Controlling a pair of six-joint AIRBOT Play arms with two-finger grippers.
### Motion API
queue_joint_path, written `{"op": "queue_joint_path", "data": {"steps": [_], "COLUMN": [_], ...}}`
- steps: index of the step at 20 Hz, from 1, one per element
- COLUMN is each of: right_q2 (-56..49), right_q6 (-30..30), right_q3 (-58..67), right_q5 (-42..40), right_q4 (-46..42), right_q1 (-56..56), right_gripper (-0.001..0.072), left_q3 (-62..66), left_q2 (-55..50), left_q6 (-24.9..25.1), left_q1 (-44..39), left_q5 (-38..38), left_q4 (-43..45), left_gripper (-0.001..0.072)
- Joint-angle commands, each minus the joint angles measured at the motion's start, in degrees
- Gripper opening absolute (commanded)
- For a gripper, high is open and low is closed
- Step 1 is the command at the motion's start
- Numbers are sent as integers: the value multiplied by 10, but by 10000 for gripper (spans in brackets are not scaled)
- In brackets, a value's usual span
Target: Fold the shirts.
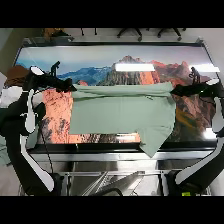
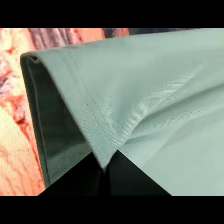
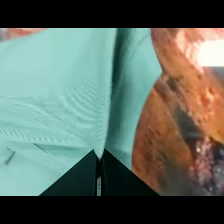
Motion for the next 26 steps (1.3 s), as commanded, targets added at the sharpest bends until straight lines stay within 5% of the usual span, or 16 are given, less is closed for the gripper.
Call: {"op": "queue_joint_path", "data": {"steps": [1, 5, 6, 7, 8, 9, 12, 14, 21, 26], "right_q2": [-8, -8, -6, 0, 9, 23, 95, 141, 327, 402], "right_q6": [4, 4, 4, 5, 5, 9, 59, 84, 103, 103], "right_q3": [-5, -5, -5, -3, 1, 6, 7, -11, -315, -460], "right_q5": [4, 4, 5, 10, 21, 34, 73, 125, 146, 146], "right_q4": [-23, -22, -18, -17, -17, -20, -38, -38, -38, -38], "right_q1": [0, 13, 17, 19, 20, 19, -12, -52, -219, -262], "right_gripper": [12, 15, 66, 220, 269, 269, 404, 389, 364, 393], "left_q3": [-20, -20, -18, -11, 3, 23, 86, 42, -359, -458], "left_q2": [-2, -2, -2, -2, -2, -2, 0, 28, 172, 185], "left_q6": [7, 7, 7, 7, 4, -6, -59, -69, -4, 30], "left_q1": [-4, -17, -21, -21, -21, -16, 9, 33, 61, 36], "left_q5": [13, 18, 14, 3, -16, -45, -161, -197, -90, -49], "left_q4": [30, 26, 26, 26, 26, 33, 81, 86, 85, 42], "left_gripper": [17, 20, 23, 257, 573, 598, 598, 598, 598, 598]}}
